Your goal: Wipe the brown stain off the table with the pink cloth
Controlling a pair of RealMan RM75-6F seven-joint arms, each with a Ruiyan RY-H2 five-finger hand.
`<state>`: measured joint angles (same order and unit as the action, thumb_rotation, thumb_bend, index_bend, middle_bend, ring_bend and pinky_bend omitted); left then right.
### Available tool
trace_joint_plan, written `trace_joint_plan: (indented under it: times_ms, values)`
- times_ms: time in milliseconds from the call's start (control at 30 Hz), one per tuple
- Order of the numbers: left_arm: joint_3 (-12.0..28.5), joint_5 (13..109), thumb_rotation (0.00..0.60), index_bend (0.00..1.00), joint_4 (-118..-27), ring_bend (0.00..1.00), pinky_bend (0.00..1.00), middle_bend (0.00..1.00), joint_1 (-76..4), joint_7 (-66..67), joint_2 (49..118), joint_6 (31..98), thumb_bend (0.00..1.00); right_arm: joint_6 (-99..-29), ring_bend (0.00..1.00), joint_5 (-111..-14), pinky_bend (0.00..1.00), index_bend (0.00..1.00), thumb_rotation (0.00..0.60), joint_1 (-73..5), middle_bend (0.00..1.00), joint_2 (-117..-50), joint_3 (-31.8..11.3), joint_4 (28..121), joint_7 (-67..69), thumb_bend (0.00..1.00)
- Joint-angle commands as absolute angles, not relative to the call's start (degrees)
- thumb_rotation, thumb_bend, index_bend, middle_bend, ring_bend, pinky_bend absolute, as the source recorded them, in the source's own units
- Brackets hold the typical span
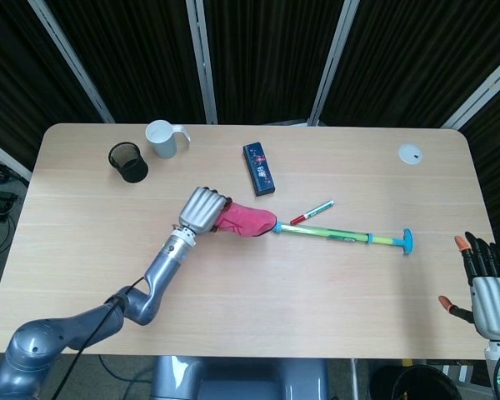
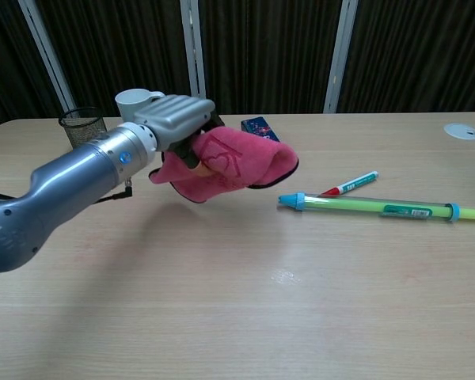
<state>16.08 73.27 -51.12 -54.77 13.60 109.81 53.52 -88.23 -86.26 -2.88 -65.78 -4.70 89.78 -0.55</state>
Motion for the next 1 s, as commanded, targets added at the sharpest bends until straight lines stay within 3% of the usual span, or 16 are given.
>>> trace_joint_plan:
  times_ms: [33, 333, 400, 467, 533, 567, 633, 767, 1000]
  values:
    - [16.2, 72.9, 0.600, 0.86, -58.6, 0.55, 0.56, 0.66, -51.1, 18.3, 102.6, 57.9, 0.43, -88.0, 0.00, -86.2, 0.00, 0.00, 0.600, -3.0, 0.00, -65.8, -4.7, 89.9, -0.4, 0.00]
    - [10.9, 71.5, 0.600, 0.81, -73.5, 0.53, 0.55, 0.62, -40.9, 23.1, 89.1, 63.5, 0.42, -87.4, 0.00, -86.3, 0.00, 0.00, 0.600, -3.3, 0.00, -65.8, -4.6, 90.4, 0.0, 0.00]
    - [9.3, 70.7, 0.600, 0.70, -76.0, 0.46, 0.49, 0.52, -39.0, 24.0, 86.9, 63.7, 0.35, -87.5, 0.00, -86.8, 0.00, 0.00, 0.600, -3.4, 0.00, -65.9, -4.6, 90.4, -0.2, 0.00]
    - [8.7, 69.0, 0.600, 0.42, -78.3, 0.22, 0.26, 0.23, -37.9, 25.4, 85.3, 63.1, 0.18, -87.7, 0.00, -87.1, 0.00, 0.00, 0.600, -3.4, 0.00, -66.0, -4.6, 90.3, -0.4, 0.00]
    - [8.0, 66.2, 0.600, 0.19, -81.7, 0.04, 0.07, 0.04, -36.6, 27.7, 83.2, 62.7, 0.05, -87.9, 0.00, -87.6, 0.00, 0.00, 0.600, -3.5, 0.00, -66.2, -4.5, 90.3, -0.5, 0.00]
    - [7.8, 65.3, 0.600, 0.10, -83.1, 0.00, 0.02, 0.00, -35.9, 28.3, 82.2, 63.0, 0.02, -87.9, 0.00, -87.7, 0.00, 0.00, 0.600, -3.6, 0.00, -66.3, -4.5, 90.3, -0.6, 0.00]
    - [7.5, 64.5, 0.600, 0.04, -85.7, 0.00, 0.00, 0.00, -34.5, 28.8, 80.4, 64.3, 0.00, -87.9, 0.00, -87.9, 0.00, 0.00, 0.600, -3.7, 0.00, -66.4, -4.4, 90.4, -0.8, 0.00]
    - [7.4, 64.6, 0.600, 0.00, -88.6, 0.00, 0.00, 0.00, -32.9, 28.2, 77.8, 66.3, 0.00, -87.7, 0.00, -88.1, 0.00, 0.00, 0.600, -3.8, 0.00, -66.5, -4.4, 90.6, -1.1, 0.00]
    - [7.0, 66.5, 0.600, 0.04, -96.4, 0.00, 0.00, 0.00, -27.0, 23.3, 72.2, 73.9, 0.00, -87.7, 0.00, -88.5, 0.00, 0.00, 0.600, -4.1, 0.00, -66.7, -4.3, 90.4, -1.3, 0.00]
